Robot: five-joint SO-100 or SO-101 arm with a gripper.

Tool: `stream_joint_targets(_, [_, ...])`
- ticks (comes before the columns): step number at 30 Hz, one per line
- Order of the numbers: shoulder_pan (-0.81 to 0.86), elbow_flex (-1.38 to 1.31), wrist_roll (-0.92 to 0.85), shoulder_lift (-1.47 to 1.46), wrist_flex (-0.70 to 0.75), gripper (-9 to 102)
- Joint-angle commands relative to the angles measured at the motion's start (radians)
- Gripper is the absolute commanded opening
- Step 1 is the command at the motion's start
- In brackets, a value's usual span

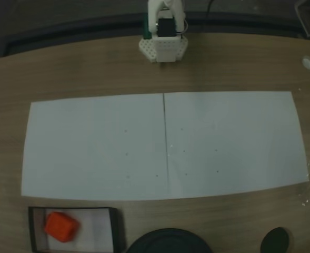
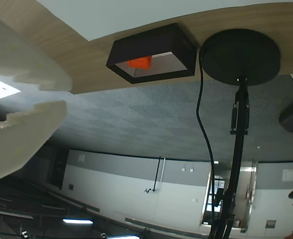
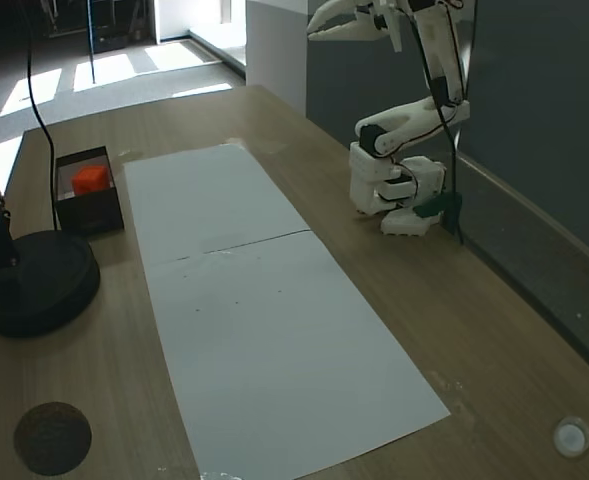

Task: Grab a orange square and put it in the box.

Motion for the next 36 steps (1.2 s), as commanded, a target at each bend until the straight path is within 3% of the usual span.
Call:
stream_joint_targets(1, [0.008, 0.172, -0.002, 0.155, -0.066, 0])
stream_joint_targets(9, [0.008, 0.592, -0.003, 0.514, -0.308, 0])
stream_joint_targets(18, [0.017, 1.04, 0.006, 0.514, -0.531, 0])
stream_joint_targets(27, [0.018, 1.44, 0.0, 0.515, -0.528, 0])
stream_joint_targets(34, [-0.091, 1.382, -0.002, 0.515, -0.296, 0])
stream_joint_targets(36, [-0.095, 1.382, 0.002, 0.514, -0.302, 0])
